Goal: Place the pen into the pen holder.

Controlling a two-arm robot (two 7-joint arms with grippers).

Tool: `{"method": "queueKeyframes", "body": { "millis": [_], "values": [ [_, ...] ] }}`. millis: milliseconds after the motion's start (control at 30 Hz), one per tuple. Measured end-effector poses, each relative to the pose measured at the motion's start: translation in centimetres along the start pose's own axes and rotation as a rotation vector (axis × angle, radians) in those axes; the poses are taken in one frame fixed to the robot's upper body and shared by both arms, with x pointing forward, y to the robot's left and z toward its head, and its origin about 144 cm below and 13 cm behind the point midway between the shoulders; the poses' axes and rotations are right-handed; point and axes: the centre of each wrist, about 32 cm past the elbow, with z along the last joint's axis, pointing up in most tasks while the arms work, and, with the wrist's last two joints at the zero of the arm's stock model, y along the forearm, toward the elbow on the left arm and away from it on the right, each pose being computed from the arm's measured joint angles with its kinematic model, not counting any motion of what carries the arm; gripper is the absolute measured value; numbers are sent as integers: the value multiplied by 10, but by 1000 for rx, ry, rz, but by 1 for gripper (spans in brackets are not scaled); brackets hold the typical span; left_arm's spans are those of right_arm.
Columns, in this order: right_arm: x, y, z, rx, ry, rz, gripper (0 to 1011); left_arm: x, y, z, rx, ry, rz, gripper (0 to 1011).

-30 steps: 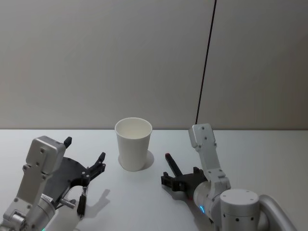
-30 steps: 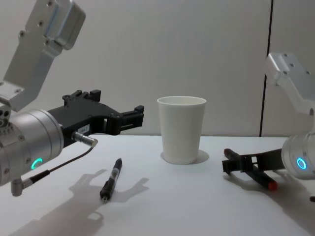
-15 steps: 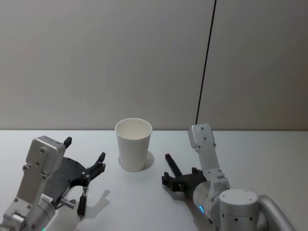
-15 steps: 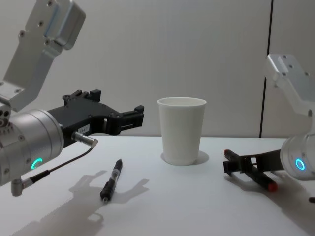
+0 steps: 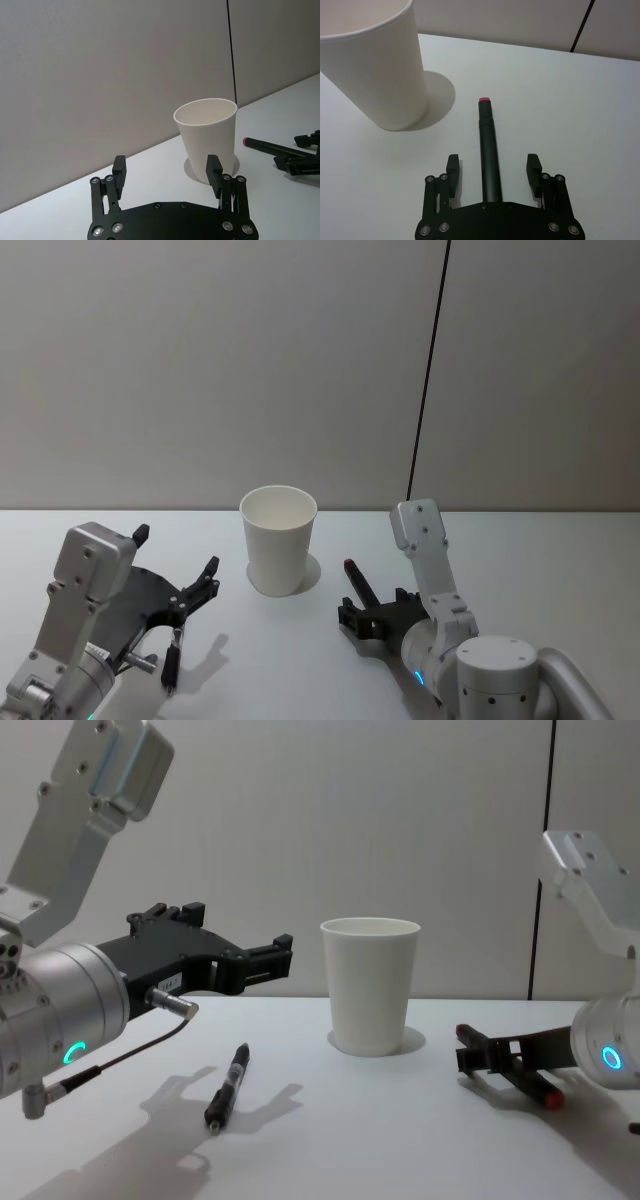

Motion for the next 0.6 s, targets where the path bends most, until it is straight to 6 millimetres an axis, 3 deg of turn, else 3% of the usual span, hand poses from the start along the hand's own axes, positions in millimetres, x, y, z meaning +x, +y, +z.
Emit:
{"method": "queueKeyframes", "body": {
  "millis": [600],
  "values": [
    [0, -1, -2, 14, -12, 9, 719, 0, 0, 0, 0, 0, 0, 1003]
  ]
}}
